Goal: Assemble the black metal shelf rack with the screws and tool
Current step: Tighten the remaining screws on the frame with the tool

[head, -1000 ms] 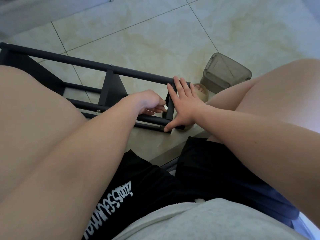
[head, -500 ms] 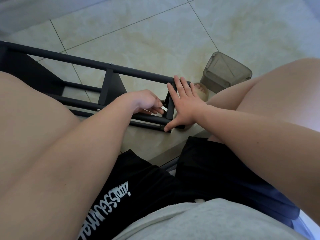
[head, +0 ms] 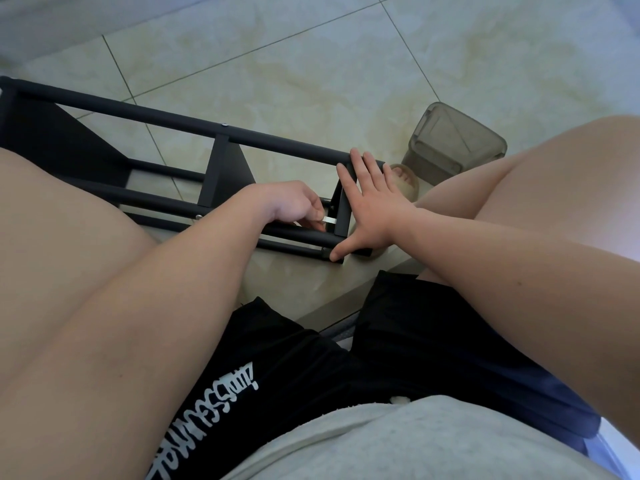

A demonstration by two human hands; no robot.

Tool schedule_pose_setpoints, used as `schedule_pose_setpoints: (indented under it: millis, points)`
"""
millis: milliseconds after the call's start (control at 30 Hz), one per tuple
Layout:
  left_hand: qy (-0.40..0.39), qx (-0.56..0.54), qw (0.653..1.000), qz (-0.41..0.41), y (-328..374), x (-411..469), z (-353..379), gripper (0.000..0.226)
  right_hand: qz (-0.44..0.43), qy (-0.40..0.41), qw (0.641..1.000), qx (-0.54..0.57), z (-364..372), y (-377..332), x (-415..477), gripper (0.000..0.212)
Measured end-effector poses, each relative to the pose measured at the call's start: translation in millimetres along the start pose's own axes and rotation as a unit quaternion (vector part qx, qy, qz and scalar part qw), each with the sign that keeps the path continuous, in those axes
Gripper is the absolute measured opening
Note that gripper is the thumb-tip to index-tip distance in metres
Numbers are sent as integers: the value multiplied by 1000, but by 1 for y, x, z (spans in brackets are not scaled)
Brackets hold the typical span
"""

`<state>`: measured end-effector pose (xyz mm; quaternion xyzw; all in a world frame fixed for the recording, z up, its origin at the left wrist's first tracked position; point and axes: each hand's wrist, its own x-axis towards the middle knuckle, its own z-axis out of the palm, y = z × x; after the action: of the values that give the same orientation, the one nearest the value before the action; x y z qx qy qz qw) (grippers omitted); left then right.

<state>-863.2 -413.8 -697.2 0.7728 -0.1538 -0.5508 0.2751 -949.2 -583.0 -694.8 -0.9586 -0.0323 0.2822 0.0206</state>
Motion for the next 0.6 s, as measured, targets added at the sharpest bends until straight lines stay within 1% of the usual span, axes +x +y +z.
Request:
schedule_pose_setpoints:
  millis: [300, 467, 600]
  points:
    - [11, 65, 998, -3, -5, 3, 0, 15, 1, 1, 1000, -1, 1, 1, 1, 164]
    - [8, 110, 994, -18, -4, 3, 1, 10, -1, 4, 1000, 1, 1, 1, 1, 164]
    - [16, 136, 990, -30, 3, -2, 1, 10, 5, -14, 1000, -1, -5, -1, 1, 165]
